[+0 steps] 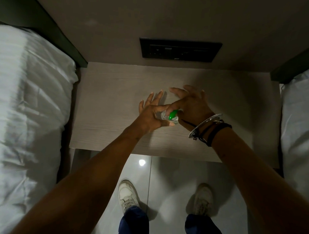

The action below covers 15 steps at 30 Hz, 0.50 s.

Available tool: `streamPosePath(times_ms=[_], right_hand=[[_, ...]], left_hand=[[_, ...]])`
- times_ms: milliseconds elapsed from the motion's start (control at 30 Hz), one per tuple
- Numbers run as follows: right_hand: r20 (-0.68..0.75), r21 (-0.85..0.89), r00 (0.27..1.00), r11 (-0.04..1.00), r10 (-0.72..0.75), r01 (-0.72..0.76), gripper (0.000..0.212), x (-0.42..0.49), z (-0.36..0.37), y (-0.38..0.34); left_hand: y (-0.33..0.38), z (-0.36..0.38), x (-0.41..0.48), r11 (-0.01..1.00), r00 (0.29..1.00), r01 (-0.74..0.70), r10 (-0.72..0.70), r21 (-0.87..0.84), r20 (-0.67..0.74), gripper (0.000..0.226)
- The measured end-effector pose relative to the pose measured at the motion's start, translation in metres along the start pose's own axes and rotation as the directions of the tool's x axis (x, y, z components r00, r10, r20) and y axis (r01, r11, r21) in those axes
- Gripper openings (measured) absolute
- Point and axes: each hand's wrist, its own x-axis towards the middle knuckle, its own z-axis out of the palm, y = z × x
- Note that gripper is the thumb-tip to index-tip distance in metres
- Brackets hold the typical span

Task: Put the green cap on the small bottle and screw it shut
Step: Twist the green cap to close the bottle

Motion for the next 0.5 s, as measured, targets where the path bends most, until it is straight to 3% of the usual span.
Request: streamPosePath(times_ms=[300,367,500], right_hand=[[0.068,0.012,0.998,1.0,-0.01,0.009,0.019,0.001,-0.008,-0.005],[0.106,0.018,0.994,1.0,-0.003,0.001,0.014,-0.001,-0.013,-0.007],[0.094,-0.064,0.992,0.994,-0.087,0.093,0.021,-0.009,-0.022,-0.008]], left_hand=[[0.004,-0.002,-0.001,0.997,0.998,0.059,-0.06,0.046,0.022,0.053],[0.013,-0.005,-0.001,0.989,0.993,0.105,-0.111,0.108,0.048,0.054],[0.031,-0.013,0.001,0.915,0.962,0.182,-0.241,0.36,0.129,0.082]])
